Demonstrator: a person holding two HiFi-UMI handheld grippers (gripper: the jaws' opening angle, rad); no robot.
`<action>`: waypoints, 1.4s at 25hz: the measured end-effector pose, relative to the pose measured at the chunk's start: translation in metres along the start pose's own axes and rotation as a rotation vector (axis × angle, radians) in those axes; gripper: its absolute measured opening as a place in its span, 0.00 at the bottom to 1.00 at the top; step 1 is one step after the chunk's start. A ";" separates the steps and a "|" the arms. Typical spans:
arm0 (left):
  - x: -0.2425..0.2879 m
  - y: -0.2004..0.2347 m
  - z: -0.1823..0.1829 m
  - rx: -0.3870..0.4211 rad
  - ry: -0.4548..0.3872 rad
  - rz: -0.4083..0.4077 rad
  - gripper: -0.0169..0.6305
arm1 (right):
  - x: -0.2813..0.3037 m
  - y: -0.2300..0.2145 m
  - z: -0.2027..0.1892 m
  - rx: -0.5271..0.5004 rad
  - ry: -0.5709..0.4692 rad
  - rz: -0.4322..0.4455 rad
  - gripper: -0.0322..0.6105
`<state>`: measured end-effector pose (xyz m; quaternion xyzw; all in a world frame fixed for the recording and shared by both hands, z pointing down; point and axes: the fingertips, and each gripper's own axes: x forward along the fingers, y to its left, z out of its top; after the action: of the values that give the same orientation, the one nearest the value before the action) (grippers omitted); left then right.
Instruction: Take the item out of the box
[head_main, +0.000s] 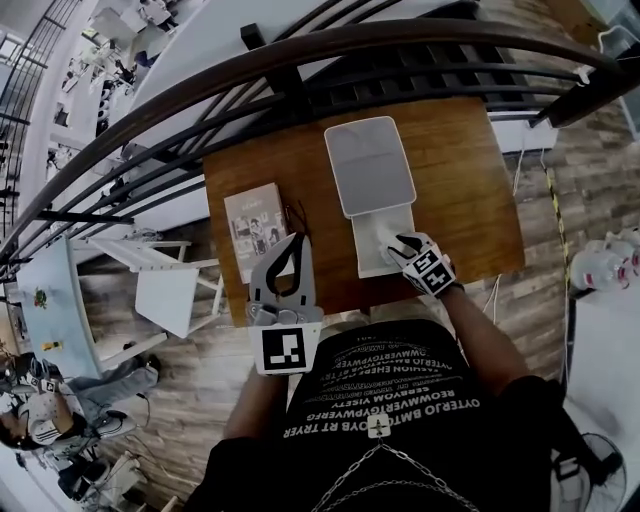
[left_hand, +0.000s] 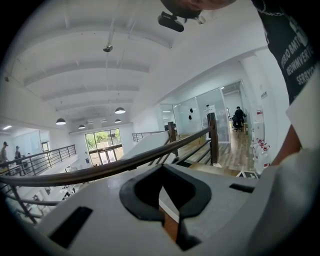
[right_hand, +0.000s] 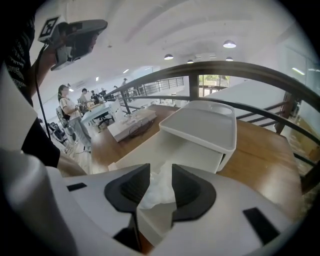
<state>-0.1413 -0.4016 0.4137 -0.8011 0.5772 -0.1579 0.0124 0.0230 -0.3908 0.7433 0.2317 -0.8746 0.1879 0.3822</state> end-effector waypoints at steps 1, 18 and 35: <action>0.000 0.000 -0.002 -0.004 0.008 0.004 0.04 | 0.005 -0.001 -0.004 -0.002 0.013 0.003 0.26; 0.006 -0.005 -0.015 -0.060 0.053 0.044 0.04 | 0.040 -0.002 -0.026 -0.083 0.271 0.051 0.22; -0.027 -0.007 -0.010 -0.045 0.026 0.062 0.04 | 0.023 -0.008 -0.013 -0.109 0.210 -0.064 0.07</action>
<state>-0.1454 -0.3724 0.4179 -0.7808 0.6053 -0.1548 -0.0082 0.0214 -0.3969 0.7698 0.2173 -0.8309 0.1512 0.4893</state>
